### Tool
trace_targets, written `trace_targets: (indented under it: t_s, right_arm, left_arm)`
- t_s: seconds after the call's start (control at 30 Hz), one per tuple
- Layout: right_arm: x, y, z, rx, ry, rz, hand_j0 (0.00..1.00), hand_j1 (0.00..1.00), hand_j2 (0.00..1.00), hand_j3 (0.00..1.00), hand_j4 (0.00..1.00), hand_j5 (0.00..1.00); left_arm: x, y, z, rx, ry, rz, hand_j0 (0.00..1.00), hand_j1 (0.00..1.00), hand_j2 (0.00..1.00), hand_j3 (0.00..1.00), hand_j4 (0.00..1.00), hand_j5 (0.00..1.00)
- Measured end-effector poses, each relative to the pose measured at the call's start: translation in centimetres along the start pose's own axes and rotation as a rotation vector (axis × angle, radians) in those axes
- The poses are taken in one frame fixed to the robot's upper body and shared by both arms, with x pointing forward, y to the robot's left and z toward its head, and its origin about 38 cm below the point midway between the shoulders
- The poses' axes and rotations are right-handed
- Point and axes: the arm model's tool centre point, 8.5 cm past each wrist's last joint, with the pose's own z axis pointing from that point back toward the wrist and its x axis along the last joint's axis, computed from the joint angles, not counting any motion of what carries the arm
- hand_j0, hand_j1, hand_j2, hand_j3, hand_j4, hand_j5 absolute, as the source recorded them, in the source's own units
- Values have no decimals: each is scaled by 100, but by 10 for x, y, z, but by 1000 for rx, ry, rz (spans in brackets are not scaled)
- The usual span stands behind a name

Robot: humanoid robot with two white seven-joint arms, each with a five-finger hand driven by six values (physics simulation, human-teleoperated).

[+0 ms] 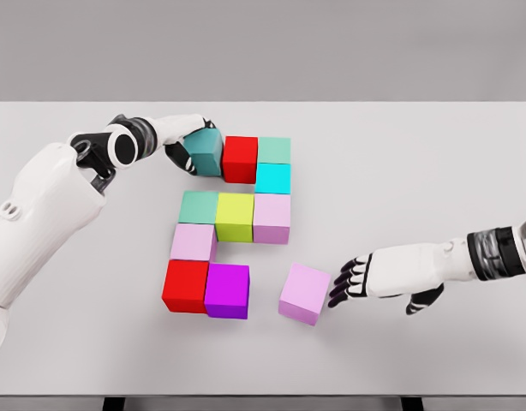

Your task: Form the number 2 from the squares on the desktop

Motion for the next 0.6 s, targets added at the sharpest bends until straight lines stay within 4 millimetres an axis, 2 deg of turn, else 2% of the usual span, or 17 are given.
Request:
trace_targets:
  t_s: [0.43, 0.6]
  right_arm:
    - [1, -9, -5, -23, -16, 13, 100, 100, 100, 100, 100, 100]
    - [2, -8, -7, -24, -21, 5, 100, 100, 100, 100, 100, 100]
  left_arm:
    - [1, -1, 0, -1, -4, 0, 99, 99, 99, 99, 99, 99]
    - [2, -1, 1, 1, -12, -4, 100, 100, 100, 100, 100, 100]
